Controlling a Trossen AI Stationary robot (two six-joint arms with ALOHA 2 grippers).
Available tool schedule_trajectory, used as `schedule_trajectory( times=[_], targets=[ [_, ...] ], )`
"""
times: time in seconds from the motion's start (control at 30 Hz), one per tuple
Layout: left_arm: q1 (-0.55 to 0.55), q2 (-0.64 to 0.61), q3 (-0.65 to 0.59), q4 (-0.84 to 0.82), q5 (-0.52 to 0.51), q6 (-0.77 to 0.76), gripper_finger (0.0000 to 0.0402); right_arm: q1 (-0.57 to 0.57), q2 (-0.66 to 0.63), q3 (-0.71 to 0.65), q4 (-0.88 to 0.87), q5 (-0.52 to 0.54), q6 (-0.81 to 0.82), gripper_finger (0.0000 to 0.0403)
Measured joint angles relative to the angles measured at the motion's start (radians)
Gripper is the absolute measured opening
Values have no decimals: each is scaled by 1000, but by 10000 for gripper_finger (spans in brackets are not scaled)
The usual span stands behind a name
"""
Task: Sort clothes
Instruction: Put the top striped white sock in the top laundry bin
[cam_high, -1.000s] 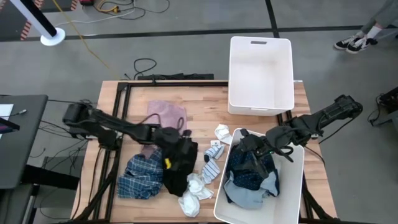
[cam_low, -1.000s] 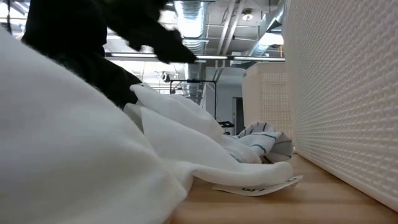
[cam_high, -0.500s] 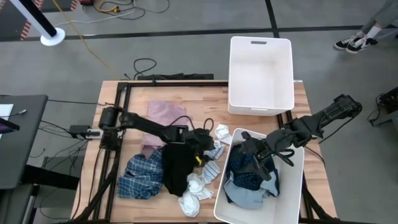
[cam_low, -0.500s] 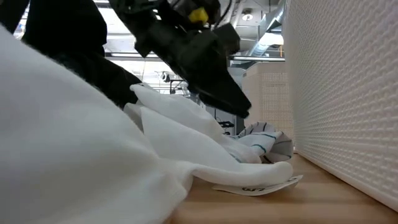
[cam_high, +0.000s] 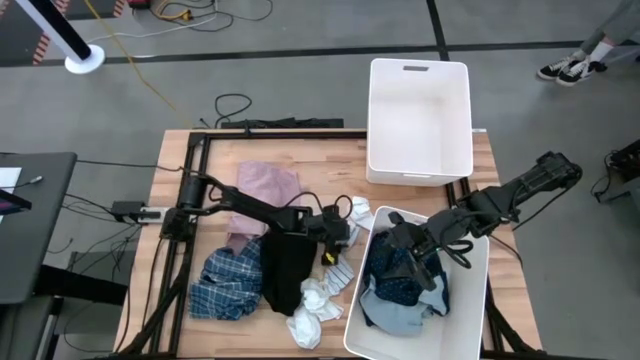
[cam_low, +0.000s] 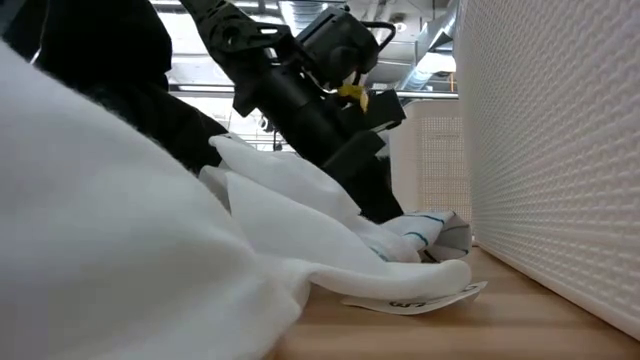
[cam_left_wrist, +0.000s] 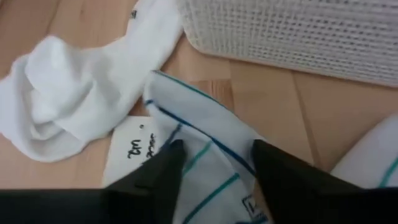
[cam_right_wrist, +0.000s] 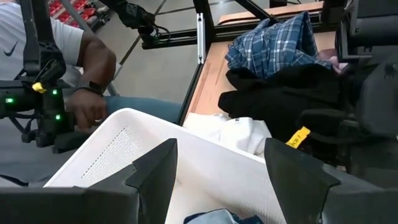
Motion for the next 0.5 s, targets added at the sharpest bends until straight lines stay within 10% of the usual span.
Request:
schedule_trajectory(
  times=[0.23, 0.5],
  targets=[
    [-5, -13, -1, -54, 16, 50, 14, 0, 0, 0, 1, 1, 7, 260],
    [-6, -106, -1, -129, -9, 87, 3, 0, 0, 0, 5, 3, 8, 260]
  ],
)
